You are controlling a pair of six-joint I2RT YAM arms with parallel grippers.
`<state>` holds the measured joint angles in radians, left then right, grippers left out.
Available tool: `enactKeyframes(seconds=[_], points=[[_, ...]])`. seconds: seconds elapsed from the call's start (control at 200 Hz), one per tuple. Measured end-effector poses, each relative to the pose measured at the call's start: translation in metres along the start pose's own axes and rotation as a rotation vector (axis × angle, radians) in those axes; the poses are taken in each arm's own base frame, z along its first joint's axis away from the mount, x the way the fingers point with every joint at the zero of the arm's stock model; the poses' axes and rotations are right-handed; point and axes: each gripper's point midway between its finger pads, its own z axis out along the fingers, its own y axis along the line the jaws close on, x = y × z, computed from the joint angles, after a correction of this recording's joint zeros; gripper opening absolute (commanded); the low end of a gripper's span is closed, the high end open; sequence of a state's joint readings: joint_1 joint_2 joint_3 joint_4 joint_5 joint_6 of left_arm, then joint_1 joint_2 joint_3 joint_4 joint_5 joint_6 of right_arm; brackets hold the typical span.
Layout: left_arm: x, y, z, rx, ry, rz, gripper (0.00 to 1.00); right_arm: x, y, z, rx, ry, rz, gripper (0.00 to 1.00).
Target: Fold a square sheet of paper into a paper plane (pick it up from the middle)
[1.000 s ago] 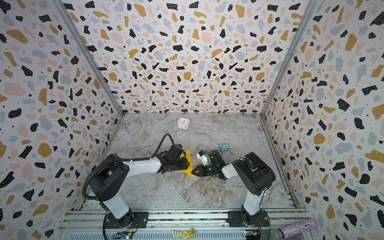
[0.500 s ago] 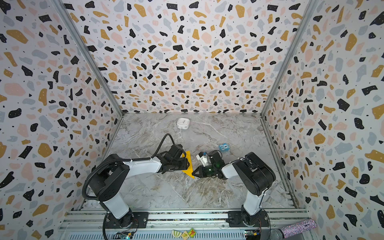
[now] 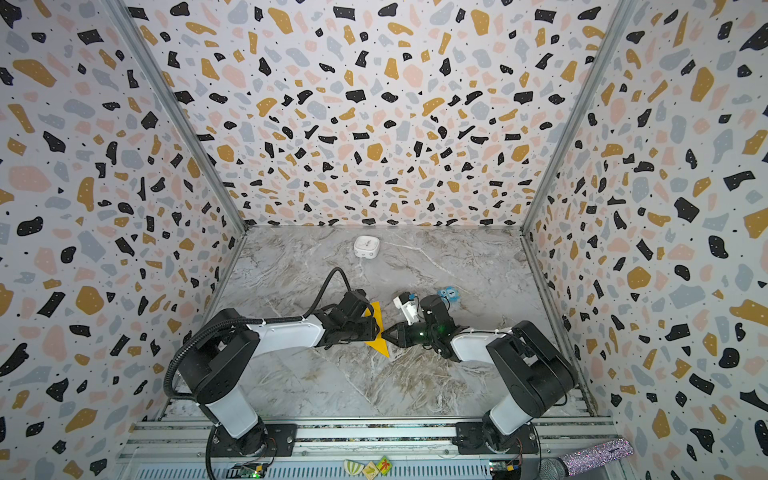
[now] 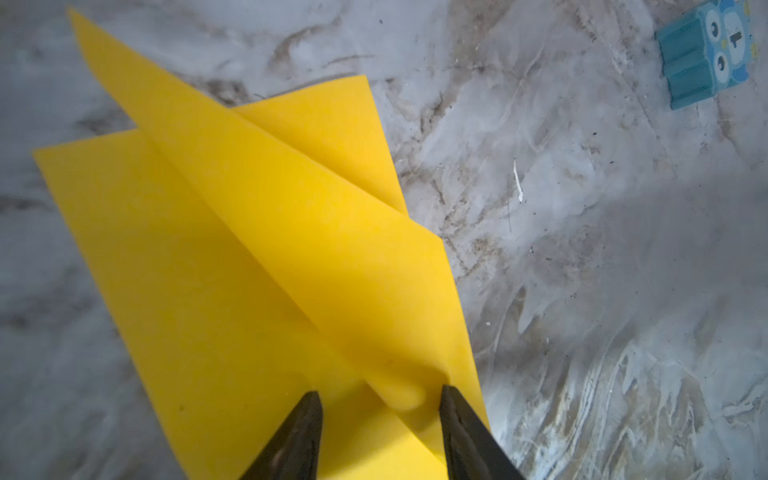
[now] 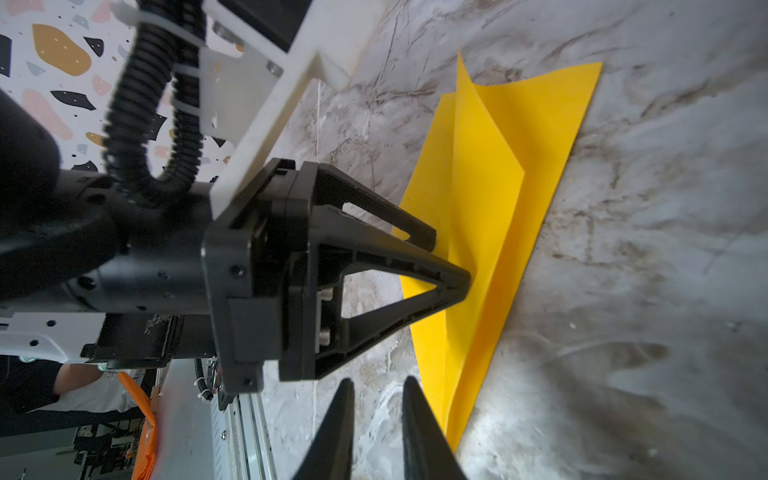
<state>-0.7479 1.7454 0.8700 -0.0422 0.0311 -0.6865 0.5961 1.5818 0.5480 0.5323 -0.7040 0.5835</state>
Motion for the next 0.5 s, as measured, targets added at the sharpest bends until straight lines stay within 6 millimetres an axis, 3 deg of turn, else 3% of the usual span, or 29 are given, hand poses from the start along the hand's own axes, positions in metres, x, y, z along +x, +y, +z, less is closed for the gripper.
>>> enactKeyframes(seconds=[0.265,0.501], points=[[0.004,0.003,0.002,-0.022,-0.004,0.025,0.49,0.02,-0.014,0.015,-0.024,0.07,0.077,0.13],[0.005,0.003,0.003,-0.041,-0.011,0.043,0.5,0.026,-0.019,0.022,-0.035,0.095,0.101,0.12]])
